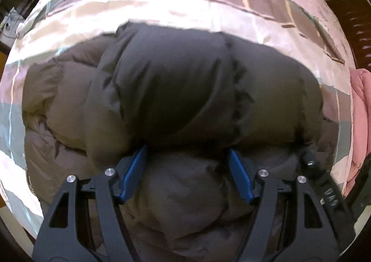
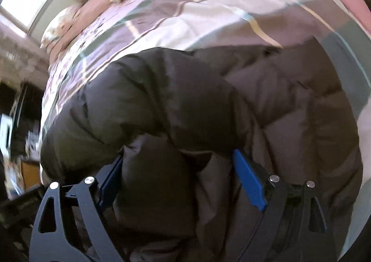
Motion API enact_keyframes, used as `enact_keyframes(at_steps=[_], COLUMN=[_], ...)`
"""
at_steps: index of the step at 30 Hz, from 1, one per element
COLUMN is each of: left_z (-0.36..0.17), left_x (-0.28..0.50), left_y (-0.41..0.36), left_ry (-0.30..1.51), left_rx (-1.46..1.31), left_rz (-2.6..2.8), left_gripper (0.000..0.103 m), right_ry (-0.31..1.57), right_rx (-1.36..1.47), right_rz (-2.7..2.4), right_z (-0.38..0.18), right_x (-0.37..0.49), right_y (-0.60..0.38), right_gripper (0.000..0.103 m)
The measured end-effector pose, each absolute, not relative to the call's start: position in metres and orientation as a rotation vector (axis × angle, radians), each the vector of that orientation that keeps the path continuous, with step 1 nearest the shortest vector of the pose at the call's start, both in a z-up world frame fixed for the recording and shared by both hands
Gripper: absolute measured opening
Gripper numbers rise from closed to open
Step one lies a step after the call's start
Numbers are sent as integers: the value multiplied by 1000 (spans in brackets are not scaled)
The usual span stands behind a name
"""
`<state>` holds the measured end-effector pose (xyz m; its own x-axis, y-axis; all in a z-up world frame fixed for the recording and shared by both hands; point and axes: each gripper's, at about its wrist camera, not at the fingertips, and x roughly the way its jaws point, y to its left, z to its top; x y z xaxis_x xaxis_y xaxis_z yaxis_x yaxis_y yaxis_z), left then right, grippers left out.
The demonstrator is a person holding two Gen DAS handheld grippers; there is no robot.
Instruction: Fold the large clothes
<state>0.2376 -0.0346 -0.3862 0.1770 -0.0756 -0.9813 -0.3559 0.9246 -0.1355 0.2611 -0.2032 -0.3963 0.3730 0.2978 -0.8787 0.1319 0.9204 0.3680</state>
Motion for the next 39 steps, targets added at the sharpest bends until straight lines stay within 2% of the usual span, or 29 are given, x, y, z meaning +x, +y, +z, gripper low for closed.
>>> enact_keyframes(at_steps=[2,7,8,11,14,19,23,26,29,36,39], left_z=[-384,-362,-361,-376,-393,-359,-343,-364,-414,-391,-407], left_x=[236,215,211,200,194,183,180,185,180,169,170], left_y=[-30,-32,-34,-45,-41,-44,-75,-110,-118,-123,-136], left_ry=[1383,1328,1327,1380,1430,1319,1290,1365,1525,1447,1500], left_rx=[-387,-437,-427,-323,-356,-372,-361,-272,-344,-320,-221], left_rz=[219,173,167,186,200,183,79,37,51,58,72], left_gripper=[71,70,71,74,74,74,83,83,83,83,86], right_ry=[1185,1001,1006,1190,1314,1122,1181,1244,1276,1143,1216], right_rx=[441,491,496,483,474,557,538,486,509,602,568], right_rz=[113,79,46,1,34,-7,-76,-103,-75,-60,-80], right_z=[-385,-341,-342,-384,-417,-380,-395,-418,-428,-395,-410], right_x=[254,213,208,213,215,193,202,208,205,176,189], right_y=[-205,-226,-231,-233,-233,-272,-297,-313,-326,-359,-362], right_gripper=[88,88,88,88,88,88,88,88,88,88,89])
